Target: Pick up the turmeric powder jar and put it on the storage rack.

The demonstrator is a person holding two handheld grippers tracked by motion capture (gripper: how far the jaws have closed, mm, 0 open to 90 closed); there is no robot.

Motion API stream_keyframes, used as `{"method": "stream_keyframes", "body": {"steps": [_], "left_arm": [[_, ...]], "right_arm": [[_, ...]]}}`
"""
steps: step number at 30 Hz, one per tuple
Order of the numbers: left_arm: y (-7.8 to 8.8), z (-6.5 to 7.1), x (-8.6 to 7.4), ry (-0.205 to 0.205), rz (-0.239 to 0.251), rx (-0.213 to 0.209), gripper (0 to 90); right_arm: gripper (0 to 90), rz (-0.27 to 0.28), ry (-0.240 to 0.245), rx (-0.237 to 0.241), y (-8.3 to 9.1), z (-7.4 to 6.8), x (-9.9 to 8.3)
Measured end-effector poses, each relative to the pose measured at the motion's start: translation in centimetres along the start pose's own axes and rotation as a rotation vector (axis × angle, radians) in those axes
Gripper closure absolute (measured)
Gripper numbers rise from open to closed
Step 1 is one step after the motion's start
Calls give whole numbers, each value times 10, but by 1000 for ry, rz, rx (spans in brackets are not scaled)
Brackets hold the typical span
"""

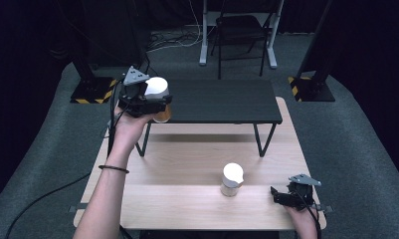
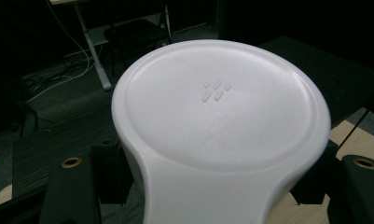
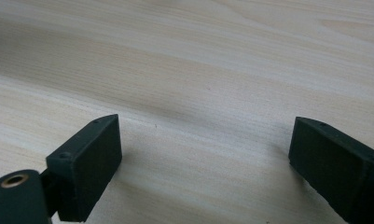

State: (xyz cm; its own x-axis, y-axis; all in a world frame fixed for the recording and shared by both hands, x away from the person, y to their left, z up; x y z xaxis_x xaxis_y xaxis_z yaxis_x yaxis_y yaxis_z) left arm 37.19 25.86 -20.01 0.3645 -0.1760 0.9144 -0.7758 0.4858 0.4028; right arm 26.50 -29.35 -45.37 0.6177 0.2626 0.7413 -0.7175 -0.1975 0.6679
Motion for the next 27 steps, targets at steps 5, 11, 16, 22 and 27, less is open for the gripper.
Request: {"method": "stream_keyframes", "body": {"steps": [5,11,16,22,27], "left_arm": [[-14,1,9,5,-12,19,300],[-26,3,16,7,-15,47,300],[-39,5,21,17,-28,62,300],[-52,7,27,16,-47,76,300],[-59,9,30,26,-54,70,300]], "right_arm": [[86,0,-1,0,0,0,0],[85,1,0,1,0,1,0],[85,1,0,2,0,1,0],[85,1,0,2,0,1,0],[85,1,0,2,0,1,0]]}}
Point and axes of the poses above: each handheld gripper's, and its own axes: y roughly backward along the jaws, x roughly out of its top, z roughly to its right, the point moved 3 cm from there along -y, roughly forward along the jaws, and after that the axes turned 5 degrees about y, right-handed, at the moved point
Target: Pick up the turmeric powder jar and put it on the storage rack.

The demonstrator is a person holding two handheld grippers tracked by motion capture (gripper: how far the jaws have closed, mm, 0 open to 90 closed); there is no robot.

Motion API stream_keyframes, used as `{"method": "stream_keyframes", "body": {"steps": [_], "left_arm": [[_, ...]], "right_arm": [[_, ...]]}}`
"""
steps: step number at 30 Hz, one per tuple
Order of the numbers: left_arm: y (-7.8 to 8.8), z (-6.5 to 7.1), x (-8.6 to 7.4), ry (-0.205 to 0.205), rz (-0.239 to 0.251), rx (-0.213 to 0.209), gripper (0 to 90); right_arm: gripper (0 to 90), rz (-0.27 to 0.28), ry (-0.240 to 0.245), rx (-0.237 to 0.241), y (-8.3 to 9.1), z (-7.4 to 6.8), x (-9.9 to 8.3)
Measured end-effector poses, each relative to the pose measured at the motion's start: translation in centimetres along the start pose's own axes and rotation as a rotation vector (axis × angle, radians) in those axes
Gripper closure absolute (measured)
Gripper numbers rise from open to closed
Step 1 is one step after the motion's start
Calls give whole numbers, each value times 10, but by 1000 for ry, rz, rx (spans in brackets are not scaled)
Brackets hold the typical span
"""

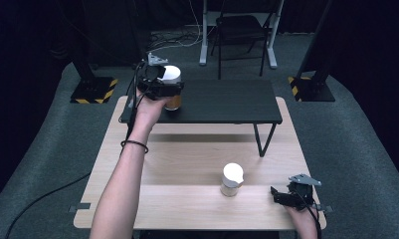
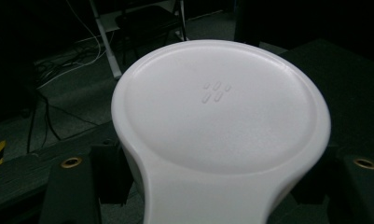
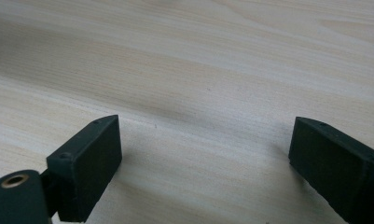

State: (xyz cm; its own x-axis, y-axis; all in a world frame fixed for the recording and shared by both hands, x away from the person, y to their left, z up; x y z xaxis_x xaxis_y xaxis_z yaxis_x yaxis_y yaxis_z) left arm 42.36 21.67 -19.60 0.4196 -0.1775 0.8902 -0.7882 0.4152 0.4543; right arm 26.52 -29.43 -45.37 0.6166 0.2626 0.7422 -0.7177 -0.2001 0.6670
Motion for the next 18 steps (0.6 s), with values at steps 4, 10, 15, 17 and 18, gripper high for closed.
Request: {"method": "stream_keyframes", "body": {"steps": [4,10,15,17,18], "left_arm": [[-5,1,2,2,-14,-1,300],[-9,0,2,19,-22,-2,300],[-10,1,2,22,-21,-3,299],[-11,0,2,19,-27,-2,299],[-12,0,2,18,-31,0,299]], "right_arm": [[85,0,0,0,0,0,0],[85,0,1,0,0,0,0],[85,0,1,-1,0,0,0],[85,0,1,0,0,0,0],[85,0,1,0,0,0,0]]}}
Point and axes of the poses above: each handheld gripper's, and its own axes: y roughly backward along the jaws, x roughly out of its top, z roughly to its right, the point moved 3 cm from there along -y, roughly forward along the jaws, and after that the axes turned 5 degrees about y, right-handed, at the moved point
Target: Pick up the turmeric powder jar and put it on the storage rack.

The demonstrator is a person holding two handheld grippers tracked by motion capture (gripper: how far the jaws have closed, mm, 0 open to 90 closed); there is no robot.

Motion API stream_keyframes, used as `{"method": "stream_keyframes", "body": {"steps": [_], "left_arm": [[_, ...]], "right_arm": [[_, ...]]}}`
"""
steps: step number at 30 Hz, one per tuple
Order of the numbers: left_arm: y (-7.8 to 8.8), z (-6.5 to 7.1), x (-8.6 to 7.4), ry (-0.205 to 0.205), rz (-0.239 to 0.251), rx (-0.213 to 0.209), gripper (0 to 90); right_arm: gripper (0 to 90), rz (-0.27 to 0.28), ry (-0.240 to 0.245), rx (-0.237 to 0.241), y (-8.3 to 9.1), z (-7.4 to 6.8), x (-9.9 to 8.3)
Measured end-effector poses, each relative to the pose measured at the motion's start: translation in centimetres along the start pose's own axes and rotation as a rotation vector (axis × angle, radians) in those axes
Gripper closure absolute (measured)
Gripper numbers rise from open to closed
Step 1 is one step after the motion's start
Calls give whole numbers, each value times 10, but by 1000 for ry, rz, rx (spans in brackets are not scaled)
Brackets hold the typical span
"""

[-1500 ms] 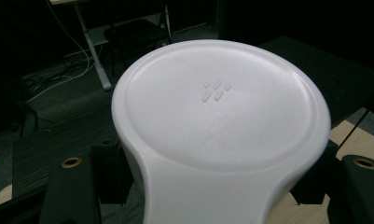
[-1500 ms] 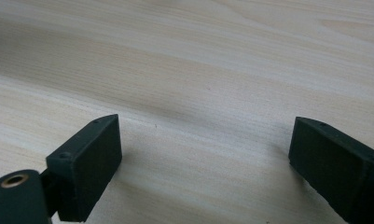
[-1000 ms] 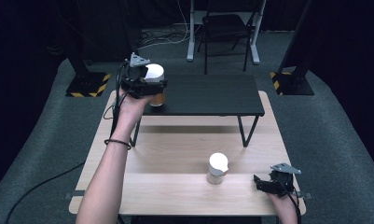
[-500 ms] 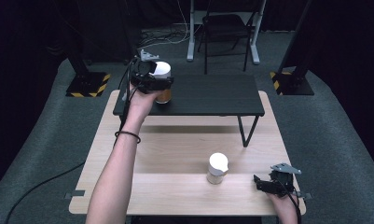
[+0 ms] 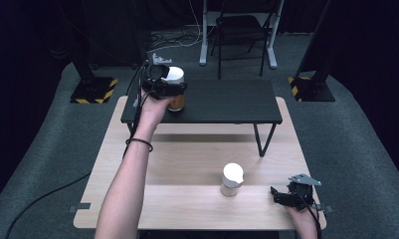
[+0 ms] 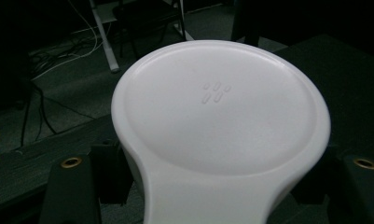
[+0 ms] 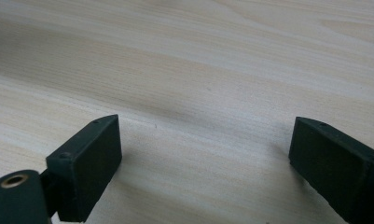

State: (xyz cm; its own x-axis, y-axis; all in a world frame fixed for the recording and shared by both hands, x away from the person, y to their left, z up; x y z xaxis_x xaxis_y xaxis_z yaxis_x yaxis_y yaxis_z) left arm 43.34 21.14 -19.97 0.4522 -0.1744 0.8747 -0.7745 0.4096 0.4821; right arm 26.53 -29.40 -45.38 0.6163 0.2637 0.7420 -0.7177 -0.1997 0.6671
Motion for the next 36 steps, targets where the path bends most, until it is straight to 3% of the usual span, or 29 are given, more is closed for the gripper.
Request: {"method": "stream_keyframes", "body": {"steps": [4,11,22,36], "left_arm": [[-1,-3,-4,19,12,-2,299],[1,-4,-6,14,17,-4,295],[14,-12,-6,13,-3,-22,154],[49,-22,-34,23,52,-56,111]], "right_arm": [[84,0,0,0,0,0,0],[85,0,1,0,0,0,0],[83,-1,1,0,0,0,0],[83,-3,-2,-1,0,-1,1]]}}
Point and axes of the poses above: each handheld gripper's, and its own axes: y roughly backward along the jaws, x roughly out of its top, z roughly to its right, the point moved 3 cm from there along -y, roughly forward along the jaws, and after that the axes turned 5 degrees about y, right-handed, at the moved point
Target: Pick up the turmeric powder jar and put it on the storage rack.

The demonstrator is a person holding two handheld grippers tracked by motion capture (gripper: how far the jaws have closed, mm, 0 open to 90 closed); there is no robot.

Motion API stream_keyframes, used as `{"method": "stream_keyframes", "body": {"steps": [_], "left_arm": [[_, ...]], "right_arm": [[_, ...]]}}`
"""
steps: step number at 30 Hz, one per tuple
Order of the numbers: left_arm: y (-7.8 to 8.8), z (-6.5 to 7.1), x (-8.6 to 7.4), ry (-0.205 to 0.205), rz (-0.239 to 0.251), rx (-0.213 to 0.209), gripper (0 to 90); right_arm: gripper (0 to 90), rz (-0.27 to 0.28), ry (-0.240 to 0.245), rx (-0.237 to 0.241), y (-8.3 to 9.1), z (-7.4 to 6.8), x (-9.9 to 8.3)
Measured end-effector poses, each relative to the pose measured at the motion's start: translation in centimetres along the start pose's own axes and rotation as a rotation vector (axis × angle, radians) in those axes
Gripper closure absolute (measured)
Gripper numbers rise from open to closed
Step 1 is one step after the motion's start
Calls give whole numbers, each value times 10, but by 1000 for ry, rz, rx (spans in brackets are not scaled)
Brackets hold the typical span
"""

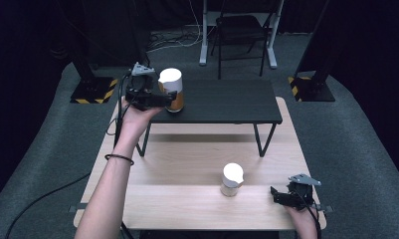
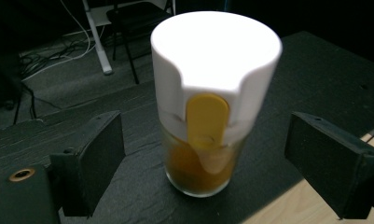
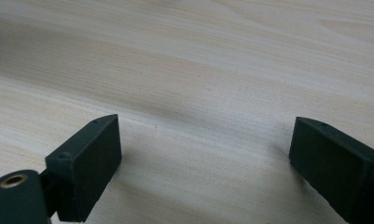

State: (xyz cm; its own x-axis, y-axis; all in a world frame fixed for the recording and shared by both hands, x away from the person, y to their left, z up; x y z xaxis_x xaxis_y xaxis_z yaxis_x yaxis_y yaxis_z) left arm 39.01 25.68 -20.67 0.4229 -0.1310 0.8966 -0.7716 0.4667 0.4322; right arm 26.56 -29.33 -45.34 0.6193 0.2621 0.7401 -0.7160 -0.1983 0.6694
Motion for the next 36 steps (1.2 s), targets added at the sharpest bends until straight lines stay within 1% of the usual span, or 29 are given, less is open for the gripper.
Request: {"method": "stream_keyframes", "body": {"steps": [3,6,9,12,14,17,20,25,29,31,36], "left_arm": [[8,-1,-6,-2,7,-5,107],[17,-4,-15,5,20,-12,106],[24,-5,-22,-9,15,-4,99],[33,-6,-34,-8,42,-7,100],[37,-7,-40,-8,48,-9,99],[42,-10,-49,-5,44,-16,90],[47,-10,-62,-4,58,-13,75],[54,-9,-78,-8,58,-3,63],[60,-11,-94,-3,59,-9,62],[63,-11,-103,-6,59,0,62],[68,-13,-126,1,61,15,63]], "right_arm": [[83,0,0,0,0,0,0],[83,0,1,0,0,0,0],[84,0,1,0,0,0,0],[84,0,1,0,0,0,0],[84,0,1,0,0,0,0],[83,0,1,0,0,0,0],[84,0,1,-1,0,0,0],[84,0,1,0,0,0,0],[83,0,1,-1,0,0,0],[83,0,1,-1,0,0,0],[84,0,1,-1,0,0,0]]}}
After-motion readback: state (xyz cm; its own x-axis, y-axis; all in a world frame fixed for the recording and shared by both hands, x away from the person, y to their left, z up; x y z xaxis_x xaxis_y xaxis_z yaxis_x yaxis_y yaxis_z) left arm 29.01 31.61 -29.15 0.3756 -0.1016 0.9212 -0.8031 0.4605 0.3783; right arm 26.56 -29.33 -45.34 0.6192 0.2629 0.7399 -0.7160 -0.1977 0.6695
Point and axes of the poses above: each handheld gripper's, and its own axes: y roughly backward along the jaws, x roughly out of its top, z roughly to its right, the point moved 3 cm from there along -y, roughly forward along the jaws, and after that the axes turned 5 degrees about y, right-handed, at the moved point
